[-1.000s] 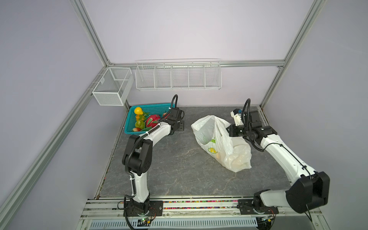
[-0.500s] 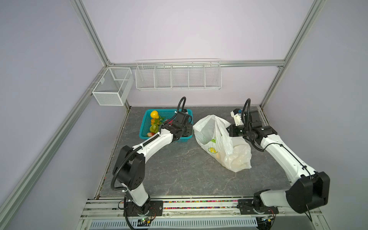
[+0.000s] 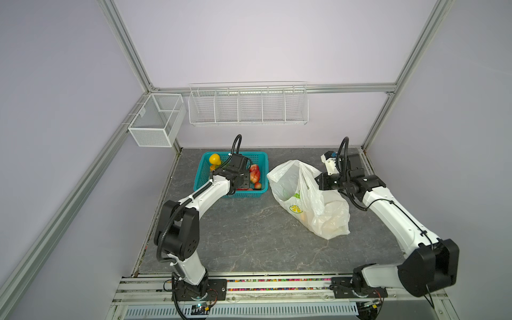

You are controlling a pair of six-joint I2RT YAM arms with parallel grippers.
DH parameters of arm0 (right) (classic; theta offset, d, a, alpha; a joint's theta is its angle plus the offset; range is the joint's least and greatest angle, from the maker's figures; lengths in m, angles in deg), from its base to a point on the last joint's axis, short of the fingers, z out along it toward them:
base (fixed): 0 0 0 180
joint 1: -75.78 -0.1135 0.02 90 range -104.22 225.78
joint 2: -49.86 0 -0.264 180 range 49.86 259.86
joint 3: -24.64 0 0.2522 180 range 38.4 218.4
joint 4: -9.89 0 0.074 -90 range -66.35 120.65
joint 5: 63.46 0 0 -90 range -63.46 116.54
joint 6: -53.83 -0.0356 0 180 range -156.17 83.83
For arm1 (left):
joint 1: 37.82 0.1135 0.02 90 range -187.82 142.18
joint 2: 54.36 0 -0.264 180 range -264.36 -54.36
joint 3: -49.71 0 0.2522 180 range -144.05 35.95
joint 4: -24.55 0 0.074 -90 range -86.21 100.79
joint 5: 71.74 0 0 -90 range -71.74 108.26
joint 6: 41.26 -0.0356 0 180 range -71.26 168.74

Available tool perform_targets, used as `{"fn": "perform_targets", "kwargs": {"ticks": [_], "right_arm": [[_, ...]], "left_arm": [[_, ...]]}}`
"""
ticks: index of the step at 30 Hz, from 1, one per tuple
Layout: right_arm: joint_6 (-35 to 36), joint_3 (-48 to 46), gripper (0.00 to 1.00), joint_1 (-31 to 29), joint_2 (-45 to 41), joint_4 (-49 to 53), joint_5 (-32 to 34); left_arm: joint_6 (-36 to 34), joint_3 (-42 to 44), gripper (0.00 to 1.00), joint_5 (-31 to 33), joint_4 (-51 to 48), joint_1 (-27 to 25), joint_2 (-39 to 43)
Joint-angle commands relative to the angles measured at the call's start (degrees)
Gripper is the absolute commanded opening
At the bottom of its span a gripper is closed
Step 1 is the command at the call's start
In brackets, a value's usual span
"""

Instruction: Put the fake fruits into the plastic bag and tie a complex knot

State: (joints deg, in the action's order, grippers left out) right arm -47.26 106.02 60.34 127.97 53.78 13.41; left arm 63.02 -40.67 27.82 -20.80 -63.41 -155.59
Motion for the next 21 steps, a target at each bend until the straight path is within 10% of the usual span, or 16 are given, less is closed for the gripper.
{"fn": "perform_targets", "kwargs": {"ticks": [1,21], "right_arm": [[0.7,0.6,0.09,0.4,-0.6,-0.5,-0.8],[1.2,0.5,0.09,0.4,0.6,-0.6,-0.6]], "left_arm": [[-0.3,-3.9,0.6,-1.4,-4.2,1.7,-3.7],[0.9,-10.0,0.6,-17.8,2.8,1.7,-10.0]]}}
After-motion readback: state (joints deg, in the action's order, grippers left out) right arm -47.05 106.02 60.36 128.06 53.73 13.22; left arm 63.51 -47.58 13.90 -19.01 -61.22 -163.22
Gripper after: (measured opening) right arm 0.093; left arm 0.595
